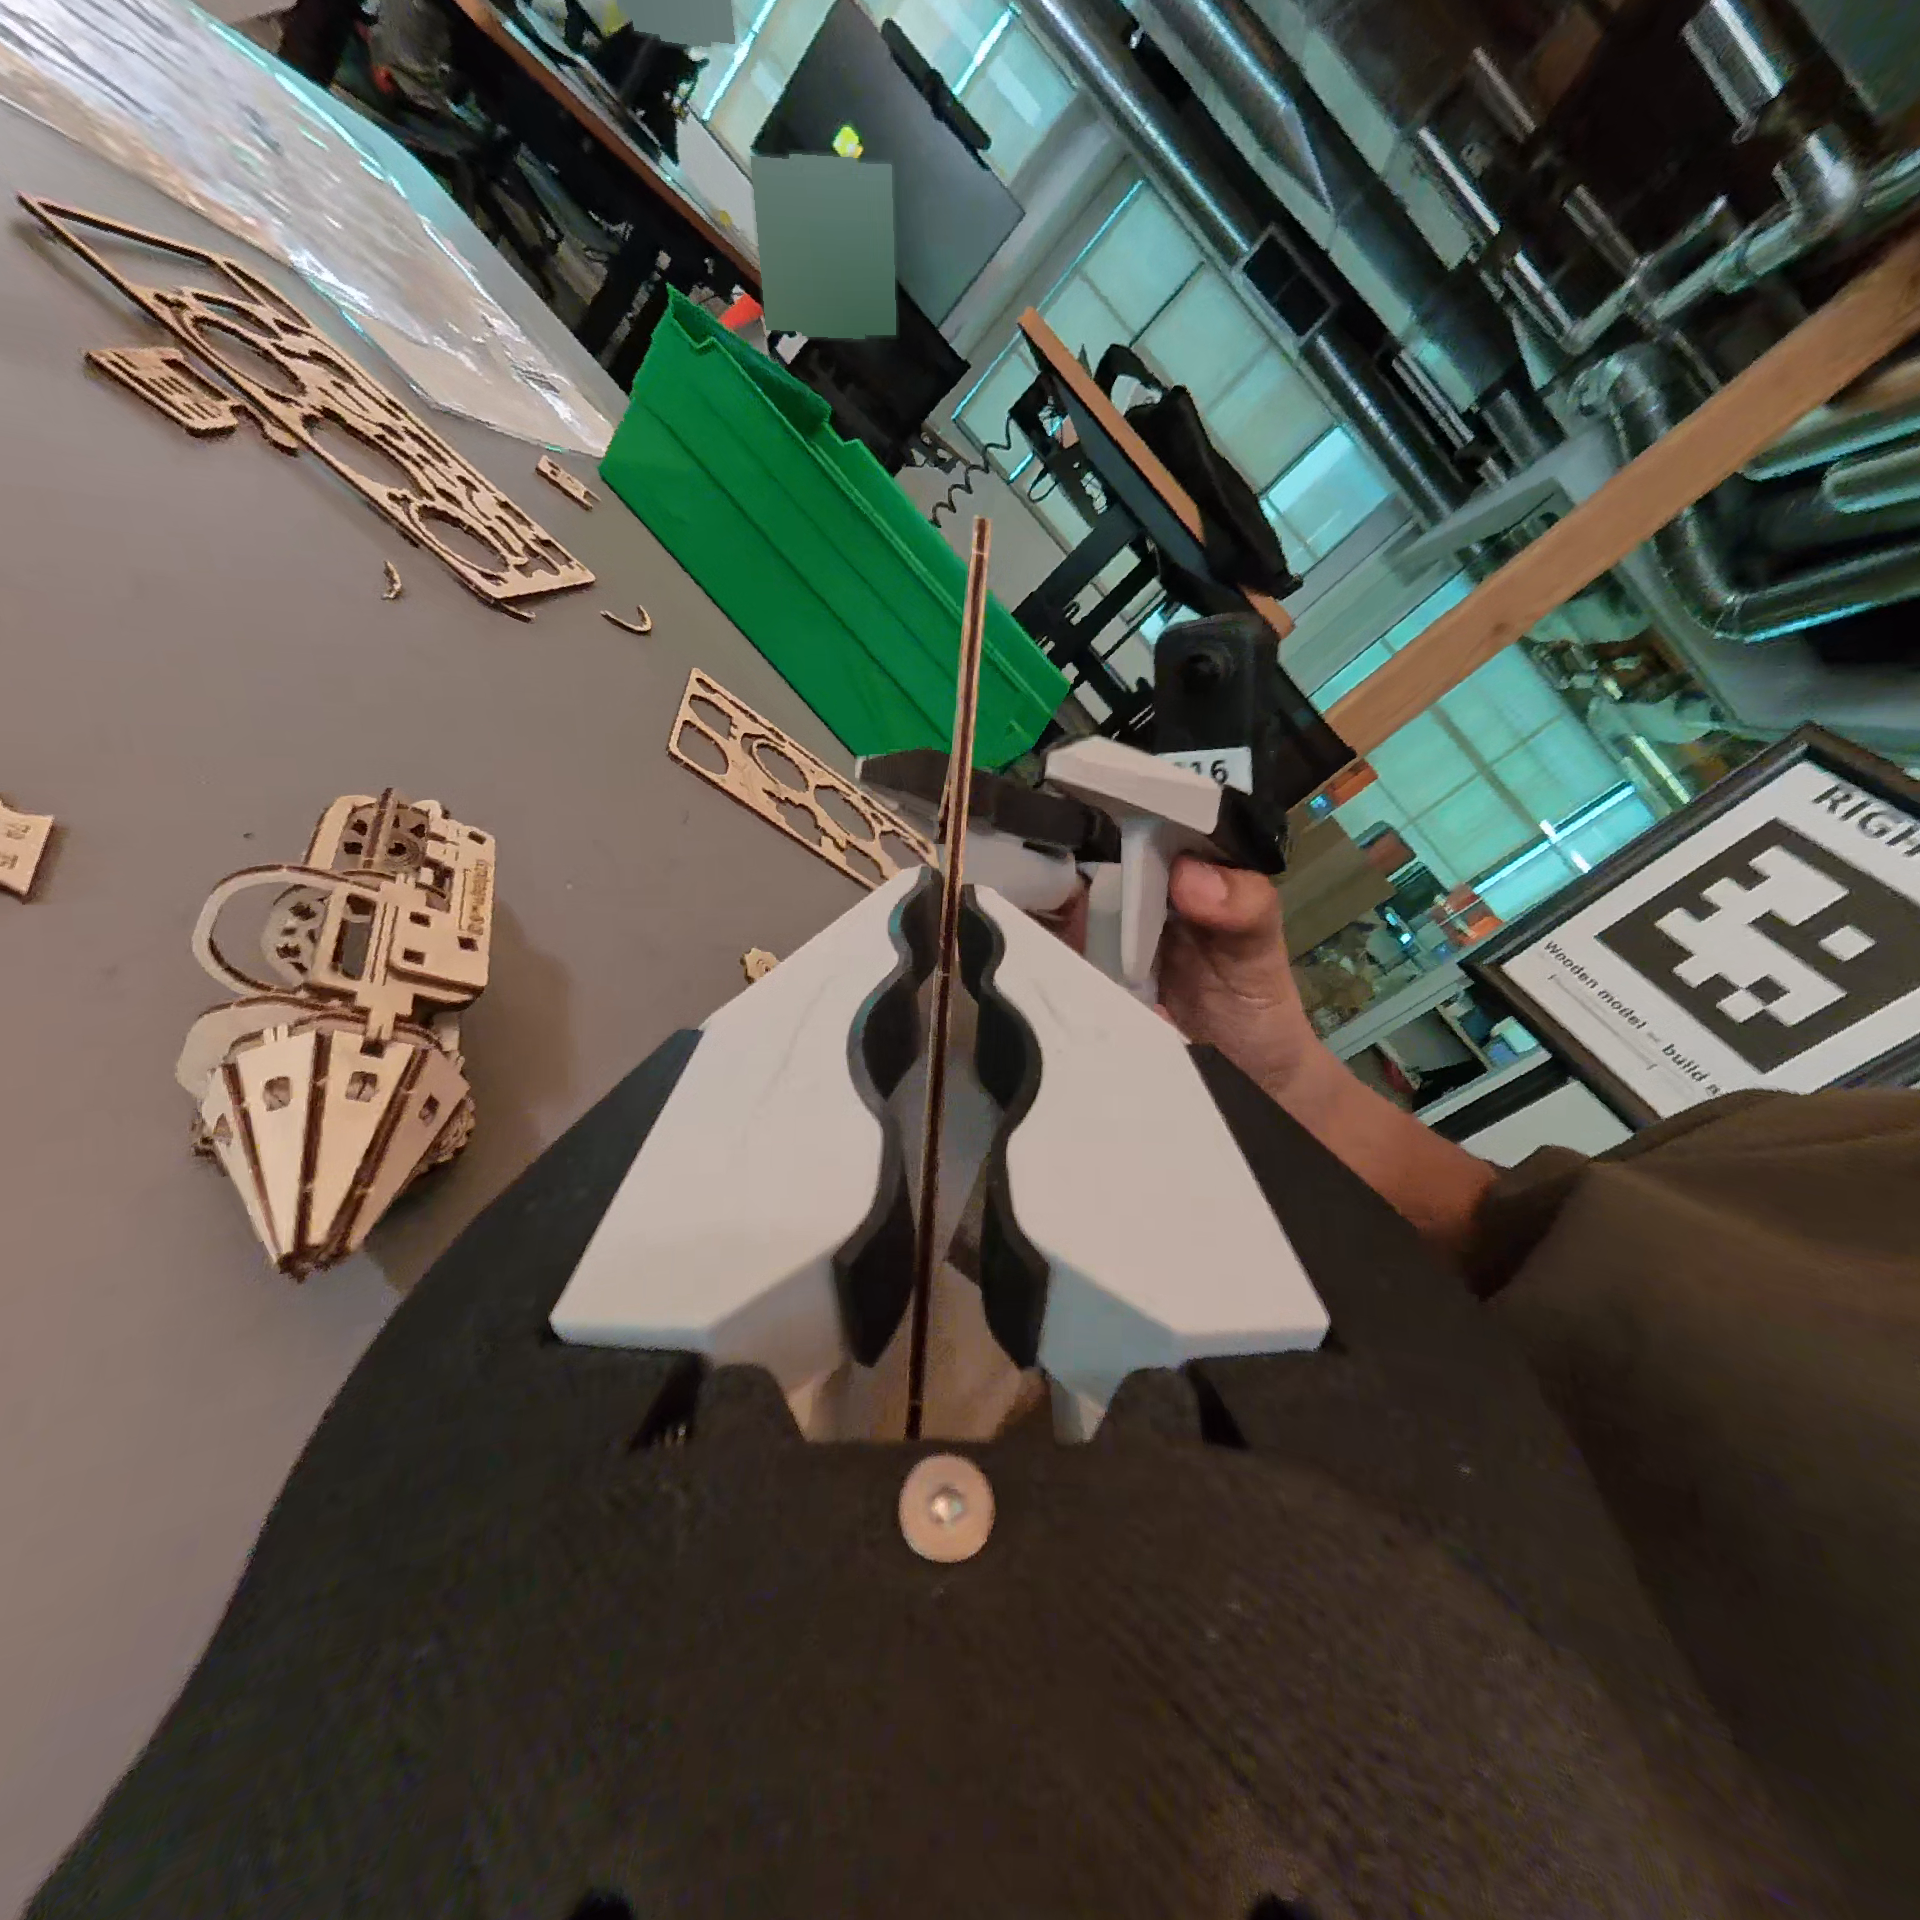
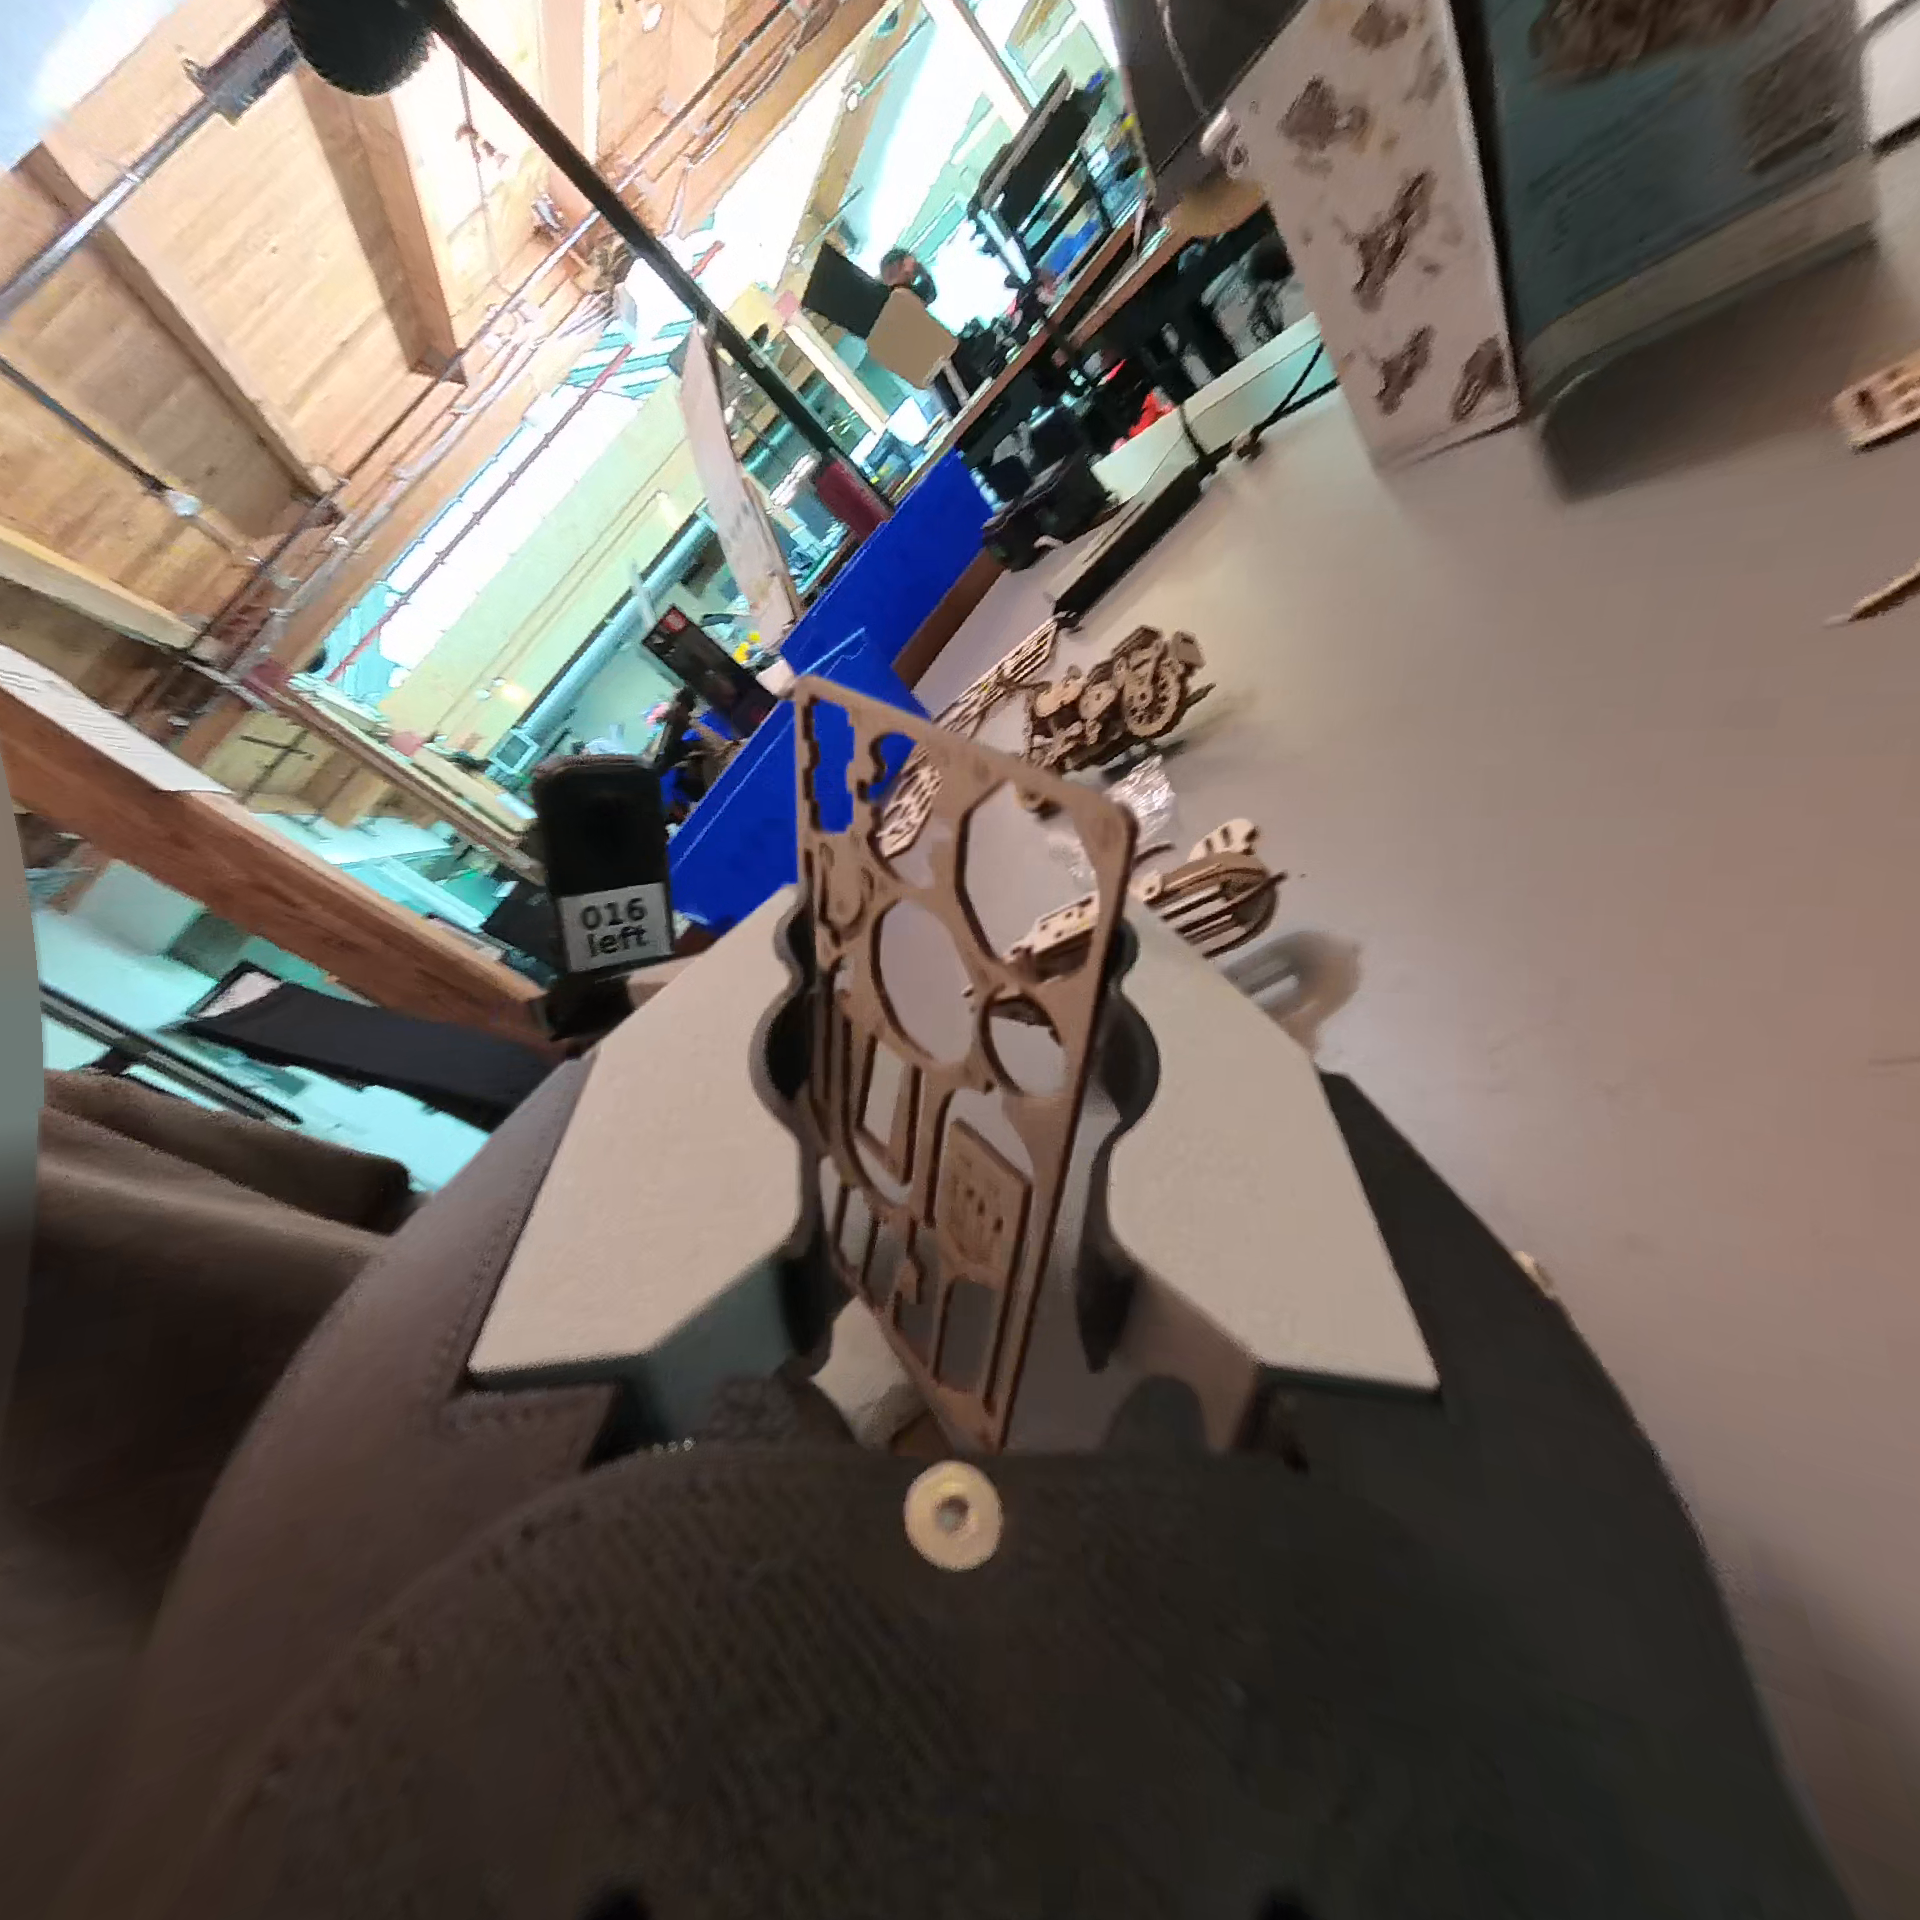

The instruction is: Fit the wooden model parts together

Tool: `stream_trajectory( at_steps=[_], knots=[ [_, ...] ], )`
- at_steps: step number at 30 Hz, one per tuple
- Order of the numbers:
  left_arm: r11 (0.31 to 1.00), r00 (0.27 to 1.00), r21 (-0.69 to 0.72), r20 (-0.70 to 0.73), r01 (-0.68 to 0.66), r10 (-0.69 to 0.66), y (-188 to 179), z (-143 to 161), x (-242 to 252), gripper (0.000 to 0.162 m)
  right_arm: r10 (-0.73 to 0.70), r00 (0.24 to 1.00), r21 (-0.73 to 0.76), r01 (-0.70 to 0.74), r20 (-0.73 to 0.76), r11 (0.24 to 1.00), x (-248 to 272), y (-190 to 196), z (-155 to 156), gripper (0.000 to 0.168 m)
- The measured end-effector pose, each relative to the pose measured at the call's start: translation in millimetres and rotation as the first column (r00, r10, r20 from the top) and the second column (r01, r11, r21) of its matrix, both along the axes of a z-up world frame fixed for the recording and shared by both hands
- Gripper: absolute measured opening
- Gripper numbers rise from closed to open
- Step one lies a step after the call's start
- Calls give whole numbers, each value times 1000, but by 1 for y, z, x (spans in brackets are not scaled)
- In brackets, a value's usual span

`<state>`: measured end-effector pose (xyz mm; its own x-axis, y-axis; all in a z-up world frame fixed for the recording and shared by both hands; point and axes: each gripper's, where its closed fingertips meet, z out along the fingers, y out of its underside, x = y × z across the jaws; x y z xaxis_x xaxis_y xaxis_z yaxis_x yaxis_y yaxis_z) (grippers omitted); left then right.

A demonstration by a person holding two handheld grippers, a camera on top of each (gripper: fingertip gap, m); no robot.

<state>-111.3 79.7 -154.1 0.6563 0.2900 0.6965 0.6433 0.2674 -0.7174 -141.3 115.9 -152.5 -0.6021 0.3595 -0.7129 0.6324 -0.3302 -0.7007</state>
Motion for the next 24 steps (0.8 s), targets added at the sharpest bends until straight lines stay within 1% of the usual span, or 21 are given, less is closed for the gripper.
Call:
stream_trajectory(
  at_steps=[3,4,5,6,7,10,12,14,15,17,22,24],
  knots=[
    [1000,1000,-6,4,25,-24,6,-2,5,2,-33,999,51,34,-31,998,-2,1,-1,56],
    [999,999,9,23,32,-32,8,-2,6,2,-38,999,52,40,-30,998,-2,1,-1,53],
    [999,999,27,43,30,-31,7,-2,6,2,-43,999,45,44,-27,998,-3,2,-1,47],
    [999,998,41,56,35,-37,7,-2,6,2,-41,999,36,42,-23,998,-3,4,0,37],
    [998,997,42,57,42,-44,7,-2,6,2,-36,999,26,37,-21,999,-3,6,1,33],
    [999,999,5,24,40,-40,9,-2,8,2,-26,1000,69,27,-13,997,-2,3,-6,45],
    [999,999,14,31,38,-39,9,-2,8,2,-23,1000,89,24,-18,996,-1,1,-7,54],
    [999,998,30,46,39,-41,7,-2,6,2,-22,1000,97,24,-22,995,-1,1,-7,44],
    [999,998,34,47,41,-43,7,-1,6,2,-21,1000,97,23,-22,995,-1,2,-7,42],
    [999,999,16,31,41,-42,8,-2,7,2,-16,1000,95,17,-13,995,-1,2,-8,43],
    [999,999,-6,17,49,-49,9,-3,8,2,-6,1000,121,7,-8,993,0,0,-12,52],
    [999,999,-15,7,43,-43,9,-3,8,2,-6,1000,117,7,-1,993,0,0,-12,49]
  ],
)
